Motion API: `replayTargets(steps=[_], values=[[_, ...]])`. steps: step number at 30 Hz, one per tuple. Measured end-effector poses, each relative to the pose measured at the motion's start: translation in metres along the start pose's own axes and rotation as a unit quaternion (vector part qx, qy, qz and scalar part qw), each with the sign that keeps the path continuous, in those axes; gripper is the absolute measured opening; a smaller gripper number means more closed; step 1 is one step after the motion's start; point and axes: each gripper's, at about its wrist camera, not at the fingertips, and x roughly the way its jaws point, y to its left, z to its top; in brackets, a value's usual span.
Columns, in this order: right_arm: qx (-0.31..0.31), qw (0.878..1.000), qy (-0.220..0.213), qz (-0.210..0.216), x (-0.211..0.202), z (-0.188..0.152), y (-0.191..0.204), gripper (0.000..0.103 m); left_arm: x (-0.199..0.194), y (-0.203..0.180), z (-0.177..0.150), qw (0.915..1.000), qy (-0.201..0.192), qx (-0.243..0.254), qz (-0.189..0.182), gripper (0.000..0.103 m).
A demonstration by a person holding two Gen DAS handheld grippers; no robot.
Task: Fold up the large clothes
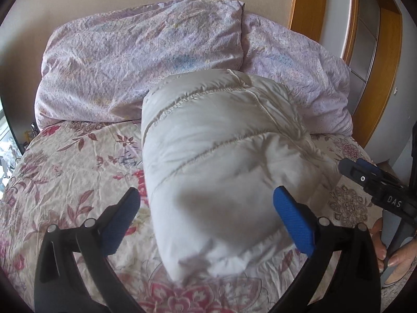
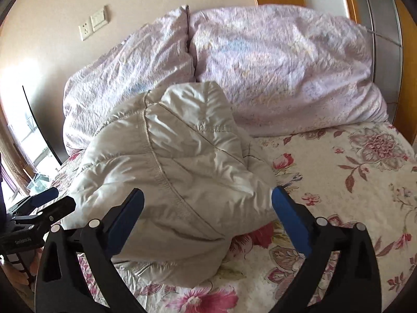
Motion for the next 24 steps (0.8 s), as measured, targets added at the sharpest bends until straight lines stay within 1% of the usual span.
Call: replayTargets(steps=[4,7,10,13,16,19,24], values=[[-0.002,0.999,-0.008,-0.039,-0.035,-0.016,0.012,0.102,-0.033,0.003,-0.02,0.9997,-0.007,-0.009,0.021,0.101],[0.02,0.999,-0.019,-0.023,-0.055,-0.031,0.013,0.102,-0.053,0.005,-0.035,0.9991,-0.008,-0.016,0.038,0.101],[0.039,0.999,-0.008,-0.008,-0.068,-0.042,0.016,0.102,-0.07,0.009,-0.049,0.9985,-0.008,-0.026,0.048,0.101],[0.045,0.999,-0.002,0.0,-0.081,-0.055,0.021,0.102,-0.084,0.012,-0.059,0.9982,-0.01,-0.034,0.048,0.101],[0.05,0.999,-0.002,0.005,-0.09,-0.06,0.025,0.102,-0.092,0.012,-0.066,0.9982,-0.002,-0.039,0.047,0.101],[0.054,0.999,-0.007,0.003,-0.101,-0.064,0.03,0.102,-0.098,0.012,-0.071,0.9982,0.001,-0.041,0.044,0.101],[0.042,0.999,-0.017,-0.014,-0.115,-0.072,0.04,0.102,-0.104,0.01,-0.076,0.998,0.011,-0.042,0.047,0.101]])
